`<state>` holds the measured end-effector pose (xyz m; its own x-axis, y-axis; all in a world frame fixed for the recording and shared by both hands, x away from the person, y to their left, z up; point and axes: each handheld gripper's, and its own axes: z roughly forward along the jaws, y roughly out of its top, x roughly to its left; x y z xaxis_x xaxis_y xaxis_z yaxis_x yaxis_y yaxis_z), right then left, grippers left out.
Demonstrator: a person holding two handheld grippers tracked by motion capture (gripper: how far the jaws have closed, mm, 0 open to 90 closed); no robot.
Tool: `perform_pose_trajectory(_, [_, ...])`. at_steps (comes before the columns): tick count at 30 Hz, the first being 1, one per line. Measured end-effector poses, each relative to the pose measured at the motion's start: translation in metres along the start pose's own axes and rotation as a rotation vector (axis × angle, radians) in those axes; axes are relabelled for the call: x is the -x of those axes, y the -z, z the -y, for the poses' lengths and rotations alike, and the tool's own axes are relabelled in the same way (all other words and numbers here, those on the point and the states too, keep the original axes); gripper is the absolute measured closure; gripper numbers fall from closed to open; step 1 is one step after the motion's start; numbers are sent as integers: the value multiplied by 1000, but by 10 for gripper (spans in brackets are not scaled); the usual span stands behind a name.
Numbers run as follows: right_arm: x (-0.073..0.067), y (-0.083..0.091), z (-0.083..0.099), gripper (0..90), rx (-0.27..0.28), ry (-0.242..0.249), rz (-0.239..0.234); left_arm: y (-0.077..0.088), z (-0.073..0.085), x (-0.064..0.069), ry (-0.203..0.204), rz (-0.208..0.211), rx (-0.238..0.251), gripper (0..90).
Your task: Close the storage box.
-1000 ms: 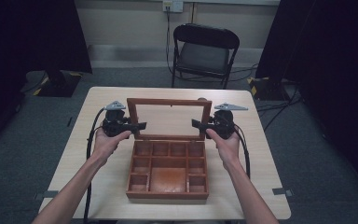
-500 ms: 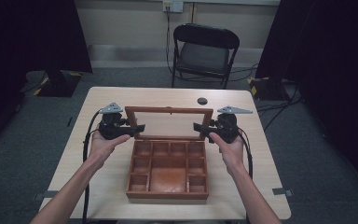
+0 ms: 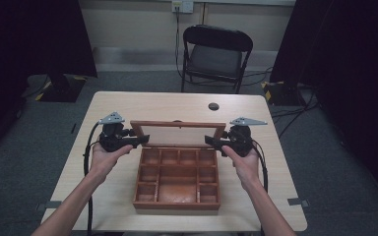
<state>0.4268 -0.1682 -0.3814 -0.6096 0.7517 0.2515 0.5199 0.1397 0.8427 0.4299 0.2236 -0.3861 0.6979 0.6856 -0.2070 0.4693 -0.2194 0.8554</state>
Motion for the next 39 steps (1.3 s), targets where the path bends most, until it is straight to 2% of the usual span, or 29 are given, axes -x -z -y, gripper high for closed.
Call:
perform_pose_trajectory(11, [-5, 7, 8, 371, -30, 27, -4, 3, 8, 9, -12, 11, -18, 448])
perform_pose_trajectory(16, [-5, 7, 13, 353, -50, 26, 0, 3, 11, 11, -2, 35, -21, 407])
perform_pose_trajectory(22, [-6, 11, 18, 347, -63, 41, -24, 1, 13, 11, 5, 28, -27, 348])
perform_pose_trajectory(26, [-6, 12, 20, 306, -75, 45, -16, 2, 15, 12, 9, 27, -32, 337])
perform_pose_trajectory(30, [-3, 14, 23, 296, -80, 21, -26, 3, 15, 14, -3, 26, -43, 329])
perform_pose_trajectory(32, [-3, 15, 23, 296, -82, 21, -24, 4, 16, 15, -15, 23, -53, 328])
perform_pose_trajectory(35, [-2, 17, 24, 300, -87, 18, -25, 4, 17, 16, -11, 22, -47, 319])
perform_pose_trajectory(36, [-2, 16, 24, 334, -90, 23, -24, 4, 17, 16, -10, 26, -43, 320])
perform_pose_trajectory(39, [-2, 16, 23, 348, -96, 26, -25, 6, 17, 17, -12, 26, -38, 323])
